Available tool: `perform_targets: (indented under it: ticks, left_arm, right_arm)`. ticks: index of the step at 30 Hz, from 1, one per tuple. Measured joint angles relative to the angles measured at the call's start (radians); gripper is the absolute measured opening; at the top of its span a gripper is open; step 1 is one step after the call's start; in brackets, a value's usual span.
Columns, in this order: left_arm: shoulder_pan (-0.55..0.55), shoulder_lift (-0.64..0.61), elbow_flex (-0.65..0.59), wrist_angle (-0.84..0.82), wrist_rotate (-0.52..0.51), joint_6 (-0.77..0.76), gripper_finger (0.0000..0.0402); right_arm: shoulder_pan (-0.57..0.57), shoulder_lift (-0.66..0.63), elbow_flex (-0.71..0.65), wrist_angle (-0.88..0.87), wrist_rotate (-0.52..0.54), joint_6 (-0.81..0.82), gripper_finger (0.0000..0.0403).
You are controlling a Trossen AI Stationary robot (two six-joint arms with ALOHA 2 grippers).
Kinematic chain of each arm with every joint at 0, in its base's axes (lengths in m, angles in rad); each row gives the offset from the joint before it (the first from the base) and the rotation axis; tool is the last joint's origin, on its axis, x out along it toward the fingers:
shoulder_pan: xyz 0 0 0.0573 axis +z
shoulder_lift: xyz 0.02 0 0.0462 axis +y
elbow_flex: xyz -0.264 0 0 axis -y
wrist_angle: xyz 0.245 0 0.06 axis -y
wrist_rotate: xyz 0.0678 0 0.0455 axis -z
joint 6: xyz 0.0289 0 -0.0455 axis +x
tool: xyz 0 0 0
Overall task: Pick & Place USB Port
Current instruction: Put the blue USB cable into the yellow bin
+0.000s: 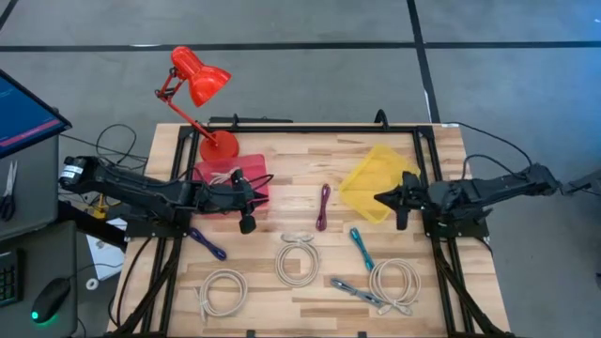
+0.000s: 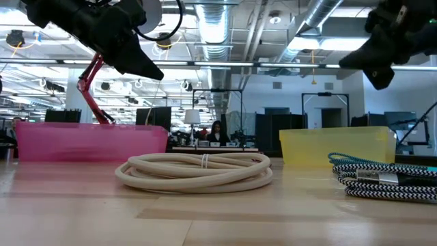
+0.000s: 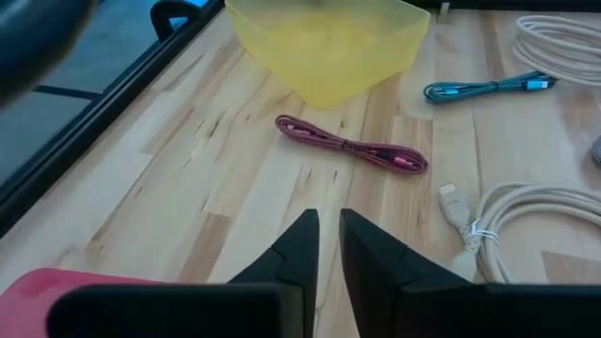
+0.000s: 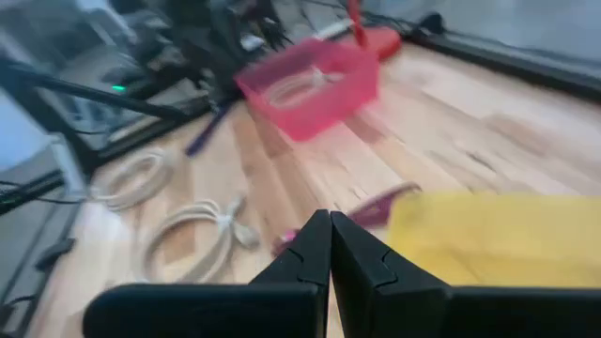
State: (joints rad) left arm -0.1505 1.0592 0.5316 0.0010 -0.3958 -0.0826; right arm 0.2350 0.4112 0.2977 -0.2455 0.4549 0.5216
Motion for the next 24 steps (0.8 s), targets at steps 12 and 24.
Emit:
perform_targets:
  ticks: [12,24]
  left_arm:
    - [0.0,0.0,0.0,-0.002,0.0,0.0,0.0043]
    - [0.0,0.0,0.0,-0.008,0.0,0.0,0.0043]
  right_arm:
    - [0.148,0.338,0.339,-0.303,0.156,0.273,0.0]
    - [0.224,0.719,0.593,-0.769,-0.072,0.809,0.0]
